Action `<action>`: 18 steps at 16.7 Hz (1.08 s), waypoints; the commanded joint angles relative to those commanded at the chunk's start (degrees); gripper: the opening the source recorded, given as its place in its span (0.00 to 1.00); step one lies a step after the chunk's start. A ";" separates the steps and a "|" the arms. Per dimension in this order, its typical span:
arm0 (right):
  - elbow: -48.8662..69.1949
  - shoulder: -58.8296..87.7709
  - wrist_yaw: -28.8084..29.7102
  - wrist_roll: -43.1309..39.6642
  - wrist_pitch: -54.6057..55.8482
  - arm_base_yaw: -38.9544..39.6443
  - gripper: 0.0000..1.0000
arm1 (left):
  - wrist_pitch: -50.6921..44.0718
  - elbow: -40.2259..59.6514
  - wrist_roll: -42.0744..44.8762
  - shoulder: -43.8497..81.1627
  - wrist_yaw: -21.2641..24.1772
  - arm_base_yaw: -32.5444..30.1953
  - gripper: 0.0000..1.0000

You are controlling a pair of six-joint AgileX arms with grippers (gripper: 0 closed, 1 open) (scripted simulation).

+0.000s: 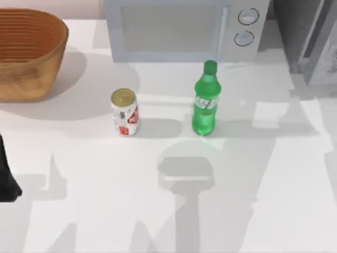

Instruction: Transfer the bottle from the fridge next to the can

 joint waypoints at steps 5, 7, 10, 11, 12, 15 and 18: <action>-0.12 0.36 0.49 -0.14 -0.13 -0.79 1.00 | 0.00 0.00 0.00 0.00 0.00 0.00 1.00; 2.00 2.24 0.45 -0.05 -0.49 -0.77 1.00 | 0.00 0.00 0.00 0.00 0.00 0.00 1.00; 8.97 7.94 0.40 0.03 -1.80 -0.64 1.00 | 0.00 0.00 0.00 0.00 0.00 0.00 1.00; 11.81 10.16 0.43 0.03 -2.36 -0.61 1.00 | 0.00 0.00 0.00 0.00 0.00 0.00 1.00; 14.68 12.36 0.50 0.02 -2.94 -0.59 1.00 | 0.00 0.00 0.00 0.00 0.00 0.00 1.00; 22.19 18.06 0.79 0.03 -4.58 -0.63 1.00 | 0.00 0.00 0.00 0.00 0.00 0.00 1.00; 25.59 20.82 0.92 0.04 -5.37 -0.64 1.00 | 0.00 0.00 0.00 0.00 0.00 0.00 1.00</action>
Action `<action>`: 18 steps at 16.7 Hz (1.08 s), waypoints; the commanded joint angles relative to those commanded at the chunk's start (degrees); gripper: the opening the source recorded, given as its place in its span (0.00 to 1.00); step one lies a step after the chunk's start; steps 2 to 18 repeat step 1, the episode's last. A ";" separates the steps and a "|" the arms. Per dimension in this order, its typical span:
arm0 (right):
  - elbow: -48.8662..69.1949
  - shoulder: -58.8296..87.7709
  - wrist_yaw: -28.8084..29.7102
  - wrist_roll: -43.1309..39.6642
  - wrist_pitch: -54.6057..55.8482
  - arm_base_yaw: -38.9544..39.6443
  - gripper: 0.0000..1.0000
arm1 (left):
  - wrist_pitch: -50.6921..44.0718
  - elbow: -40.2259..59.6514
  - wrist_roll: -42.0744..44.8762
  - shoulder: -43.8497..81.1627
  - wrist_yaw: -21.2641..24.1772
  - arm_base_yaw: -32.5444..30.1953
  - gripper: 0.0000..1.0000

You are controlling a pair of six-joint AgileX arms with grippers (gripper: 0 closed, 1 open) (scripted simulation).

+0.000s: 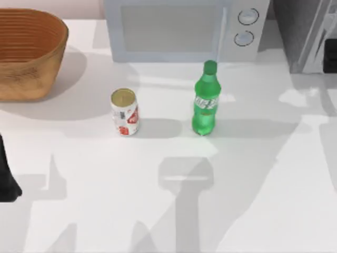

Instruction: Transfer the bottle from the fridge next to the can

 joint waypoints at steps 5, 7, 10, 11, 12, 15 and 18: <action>0.04 0.04 0.00 0.00 -0.01 0.00 1.00 | 0.00 0.00 0.00 0.00 0.00 0.00 1.00; 0.04 0.04 0.00 0.00 -0.01 0.00 1.00 | 0.00 0.00 0.00 0.00 0.00 0.00 1.00; 0.04 0.04 0.00 0.00 -0.01 0.00 1.00 | 0.00 0.00 0.00 0.00 0.00 0.00 1.00; 0.04 0.04 0.00 0.00 -0.01 0.00 1.00 | 0.00 0.00 0.00 0.00 0.00 0.00 1.00; 0.04 0.04 0.00 0.00 -0.01 0.00 1.00 | 0.00 0.00 0.00 0.00 0.00 0.00 1.00; 0.04 0.04 0.00 0.00 -0.01 0.00 1.00 | 0.00 0.00 0.00 0.00 0.00 0.00 1.00; 0.04 0.04 0.00 0.00 -0.01 0.00 1.00 | 0.00 0.00 0.00 0.00 0.00 0.00 1.00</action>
